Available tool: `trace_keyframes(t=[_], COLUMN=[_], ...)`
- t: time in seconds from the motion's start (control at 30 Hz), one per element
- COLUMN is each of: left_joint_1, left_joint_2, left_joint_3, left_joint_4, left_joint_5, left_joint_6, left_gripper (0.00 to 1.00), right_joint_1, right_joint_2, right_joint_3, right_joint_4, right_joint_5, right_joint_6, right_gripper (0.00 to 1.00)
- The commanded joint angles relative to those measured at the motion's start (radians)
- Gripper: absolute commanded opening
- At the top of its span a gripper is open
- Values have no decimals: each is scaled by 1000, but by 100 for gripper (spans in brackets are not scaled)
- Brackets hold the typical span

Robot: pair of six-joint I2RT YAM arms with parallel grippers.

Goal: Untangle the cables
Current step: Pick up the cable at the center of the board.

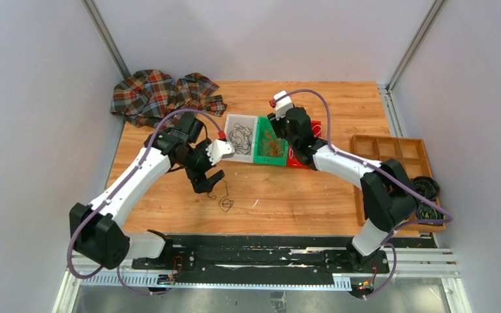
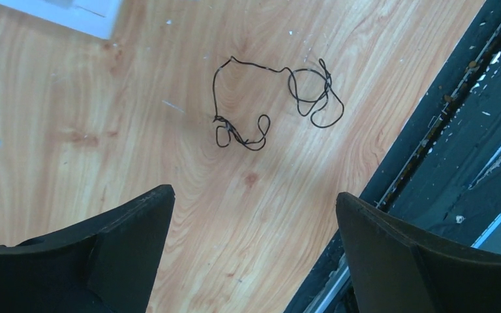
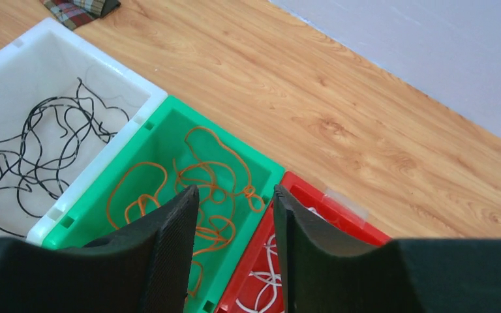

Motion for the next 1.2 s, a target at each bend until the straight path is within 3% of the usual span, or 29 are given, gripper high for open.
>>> trace_keyframes(t=[0.0, 0.23, 0.5, 0.63, 0.7, 0.77, 0.8, 0.9, 1.07, 1.17], left_joint_1=[-5, -4, -5, -6, -6, -6, -6, -6, -5, -7], left_joint_2=[71, 193, 327, 396, 411, 401, 374, 252, 54, -18], left_joint_3=[-41, -108, -101, -90, -88, -81, -72, -30, 58, 112], left_joint_4=[92, 210, 296, 311, 311, 286, 256, 151, -17, -93], left_joint_5=[36, 68, 78, 80, 75, 72, 74, 109, 182, 214], left_joint_6=[50, 54, 68, 75, 74, 65, 61, 60, 50, 32], left_gripper=[97, 91, 70, 49, 30, 4, 1, 1, 1, 1], right_joint_1=[14, 46, 105, 143, 152, 157, 159, 171, 243, 289], right_joint_2=[-47, -214, -417, -459, -467, -462, -452, -414, -278, -206], right_joint_3=[80, -60, -346, -414, -440, -465, -470, -481, -482, -455], right_joint_4=[-85, -83, 78, 143, 180, 230, 242, 309, 595, 713], right_joint_5=[43, -46, -153, -199, -236, -292, -316, -394, -527, -583], right_joint_6=[-9, 138, 324, 375, 406, 456, 478, 567, 633, 643], right_gripper=[47, 47, 45, 44, 43, 43, 44, 48, 63, 67])
